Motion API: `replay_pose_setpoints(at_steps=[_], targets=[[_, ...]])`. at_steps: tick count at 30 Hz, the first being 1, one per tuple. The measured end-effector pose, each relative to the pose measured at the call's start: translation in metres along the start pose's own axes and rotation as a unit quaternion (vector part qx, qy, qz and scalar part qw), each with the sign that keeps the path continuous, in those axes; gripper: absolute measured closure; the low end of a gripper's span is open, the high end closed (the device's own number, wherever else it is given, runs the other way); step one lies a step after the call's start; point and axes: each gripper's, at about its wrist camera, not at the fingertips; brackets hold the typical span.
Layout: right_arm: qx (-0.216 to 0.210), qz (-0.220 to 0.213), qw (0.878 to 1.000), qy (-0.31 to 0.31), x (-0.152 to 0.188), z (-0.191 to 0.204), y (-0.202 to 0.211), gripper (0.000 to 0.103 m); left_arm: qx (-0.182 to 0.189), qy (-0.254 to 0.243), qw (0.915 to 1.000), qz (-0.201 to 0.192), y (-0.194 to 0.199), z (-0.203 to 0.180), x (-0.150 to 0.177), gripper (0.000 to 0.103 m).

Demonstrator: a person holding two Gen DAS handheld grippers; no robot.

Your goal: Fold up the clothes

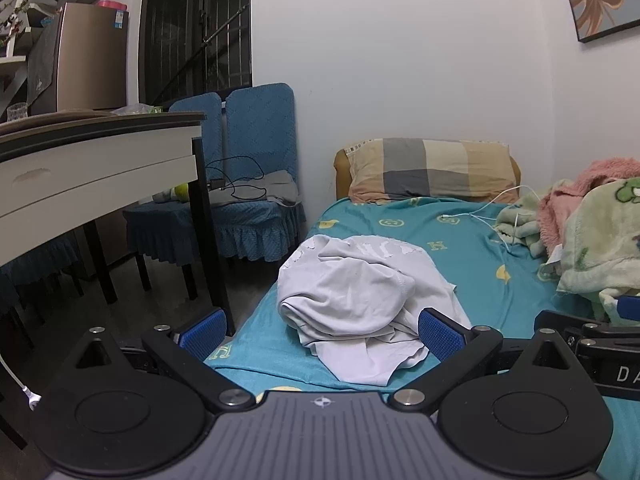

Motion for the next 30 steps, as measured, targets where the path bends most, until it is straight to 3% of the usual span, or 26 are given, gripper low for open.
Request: replay_pose_setpoints(at_steps=[10, 17, 26, 30], targets=[[0.021, -0.006, 0.999, -0.04, -0.005, -0.009, 0.007, 0.0, 0.021, -0.02, 0.9994, 0.02, -0.022, -0.009, 0.007, 0.0], [0.006, -0.014, 0.994, -0.107, -0.005, -0.03, 0.005, 0.0, 0.042, -0.114, 0.9922, 0.029, -0.09, -0.058, 0.005, 0.004], [0.005, -0.041, 0.985, -0.165, 0.005, -0.064, -0.013, 0.0, 0.056, -0.143, 0.9875, 0.035, -0.198, -0.106, -0.001, 0.025], [0.015, -0.033, 0.984, -0.172, 0.009, -0.077, -0.032, 0.0, 0.043, -0.136, 0.988, 0.059, -0.242, -0.111, 0.003, 0.044]])
Point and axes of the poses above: each gripper's, at about its wrist camera, not at the fingertips, and y roughly against the way its jaws point, z to its left, x to its underside, and after that the axes turned 1 degree about z, right-handed
